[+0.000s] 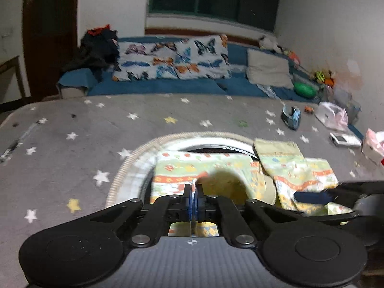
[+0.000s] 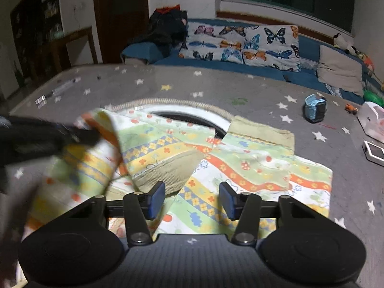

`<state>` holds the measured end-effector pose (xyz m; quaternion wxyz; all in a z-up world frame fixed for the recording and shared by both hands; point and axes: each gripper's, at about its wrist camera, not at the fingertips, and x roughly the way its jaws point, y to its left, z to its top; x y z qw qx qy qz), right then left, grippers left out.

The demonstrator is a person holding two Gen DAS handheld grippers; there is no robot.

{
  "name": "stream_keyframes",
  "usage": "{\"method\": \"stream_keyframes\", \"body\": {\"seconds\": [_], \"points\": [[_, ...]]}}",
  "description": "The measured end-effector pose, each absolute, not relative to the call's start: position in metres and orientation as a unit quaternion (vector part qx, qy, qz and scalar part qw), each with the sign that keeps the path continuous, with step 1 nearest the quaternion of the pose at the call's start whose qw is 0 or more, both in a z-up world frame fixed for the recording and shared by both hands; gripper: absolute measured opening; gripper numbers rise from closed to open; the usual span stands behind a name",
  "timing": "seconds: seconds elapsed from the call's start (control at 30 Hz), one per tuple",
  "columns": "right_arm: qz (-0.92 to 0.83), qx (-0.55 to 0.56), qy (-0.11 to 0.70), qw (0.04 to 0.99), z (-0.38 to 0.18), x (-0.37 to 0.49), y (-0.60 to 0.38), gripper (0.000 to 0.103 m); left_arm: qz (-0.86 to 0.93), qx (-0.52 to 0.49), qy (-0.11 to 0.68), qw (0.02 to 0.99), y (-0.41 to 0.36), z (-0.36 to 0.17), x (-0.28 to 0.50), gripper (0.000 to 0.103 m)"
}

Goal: Fold clothes

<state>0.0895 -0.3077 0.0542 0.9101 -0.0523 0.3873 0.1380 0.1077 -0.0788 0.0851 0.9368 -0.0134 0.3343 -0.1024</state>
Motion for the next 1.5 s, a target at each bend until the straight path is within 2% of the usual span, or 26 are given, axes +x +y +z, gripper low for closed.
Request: {"method": "stream_keyframes", "body": {"seconds": [0.23, 0.43, 0.7, 0.97, 1.17, 1.23, 1.33, 1.5], "points": [[0.121, -0.033, 0.394, 0.910, 0.047, 0.086, -0.321, 0.007, -0.050, -0.046, 0.301, 0.951, -0.033, 0.104, 0.065, 0.002], [0.097, -0.014, 0.357, 0.929, 0.065, 0.052, -0.357, 0.002, 0.005, -0.091, 0.298, 0.950, 0.015, 0.099, 0.022, 0.002], [0.032, 0.030, 0.321, 0.946, 0.079, -0.025, -0.424, 0.002, 0.049, -0.123, 0.330, 0.935, 0.050, 0.074, -0.031, 0.001], [-0.036, 0.055, 0.368, 0.927, 0.055, -0.077, -0.476, 0.003, 0.055, -0.138, 0.357, 0.922, 0.054, 0.057, -0.057, 0.001], [0.001, 0.025, 0.346, 0.938, 0.067, -0.065, -0.466, 0.012, 0.057, -0.135, 0.368, 0.918, 0.052, 0.054, -0.055, 0.001], [0.020, 0.012, 0.337, 0.941, 0.070, -0.051, -0.455, 0.023, 0.058, -0.134, 0.368, 0.918, 0.051, 0.054, -0.055, 0.002], [0.047, -0.012, 0.331, 0.942, 0.070, -0.029, -0.436, 0.032, 0.061, -0.134, 0.371, 0.917, 0.051, 0.054, -0.055, 0.002], [0.055, -0.042, 0.341, 0.937, 0.058, 0.000, -0.422, 0.033, 0.063, -0.135, 0.375, 0.915, 0.050, 0.053, -0.055, 0.002]]}}
